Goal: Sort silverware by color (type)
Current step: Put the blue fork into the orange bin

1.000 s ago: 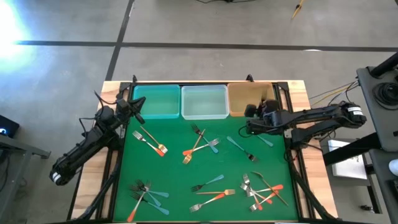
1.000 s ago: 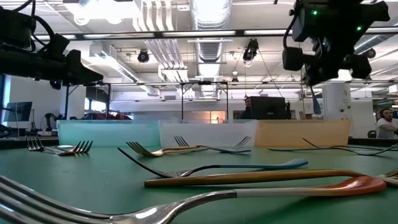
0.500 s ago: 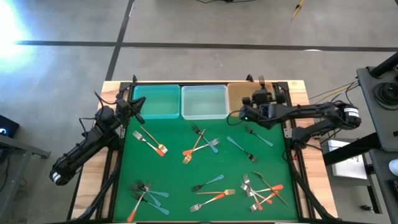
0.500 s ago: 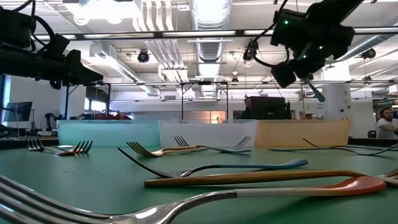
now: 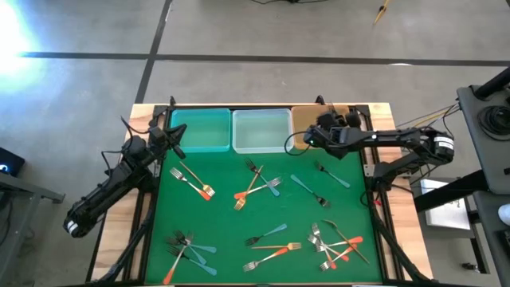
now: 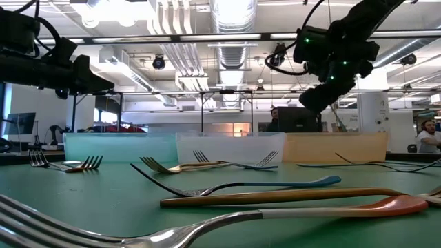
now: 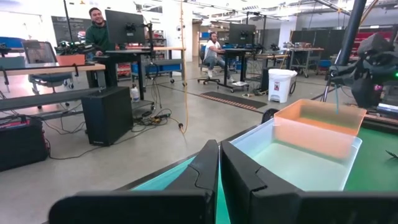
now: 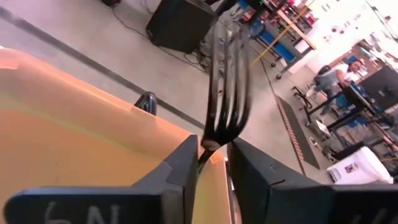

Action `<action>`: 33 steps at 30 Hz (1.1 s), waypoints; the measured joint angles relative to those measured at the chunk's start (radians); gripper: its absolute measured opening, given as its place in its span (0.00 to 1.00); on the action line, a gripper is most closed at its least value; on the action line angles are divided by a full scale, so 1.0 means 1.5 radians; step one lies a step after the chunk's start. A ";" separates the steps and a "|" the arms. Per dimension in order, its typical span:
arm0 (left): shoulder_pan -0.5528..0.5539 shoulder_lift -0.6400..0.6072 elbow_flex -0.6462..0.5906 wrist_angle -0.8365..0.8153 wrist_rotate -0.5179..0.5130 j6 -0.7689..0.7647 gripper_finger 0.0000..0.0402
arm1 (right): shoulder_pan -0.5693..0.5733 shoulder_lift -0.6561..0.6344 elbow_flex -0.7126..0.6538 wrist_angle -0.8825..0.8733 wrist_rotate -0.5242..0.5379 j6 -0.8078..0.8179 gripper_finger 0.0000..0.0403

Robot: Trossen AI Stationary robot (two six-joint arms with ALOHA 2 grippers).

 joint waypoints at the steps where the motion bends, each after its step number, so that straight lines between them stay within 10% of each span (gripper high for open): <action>1: 0.000 0.000 0.000 0.000 0.000 0.000 0.00 | 0.000 -0.002 0.000 0.000 -0.001 -0.008 0.22; 10: 0.000 0.000 0.000 0.000 0.000 0.000 0.00 | 0.006 -0.033 0.026 -0.010 -0.072 -0.037 0.40; 26: 0.000 0.000 0.000 0.000 0.000 0.000 0.00 | 0.060 -0.023 0.098 -0.309 -0.696 0.295 0.40; 33: 0.000 0.000 0.000 0.000 0.000 0.000 0.00 | 0.157 0.035 0.062 -0.318 -0.726 0.371 0.40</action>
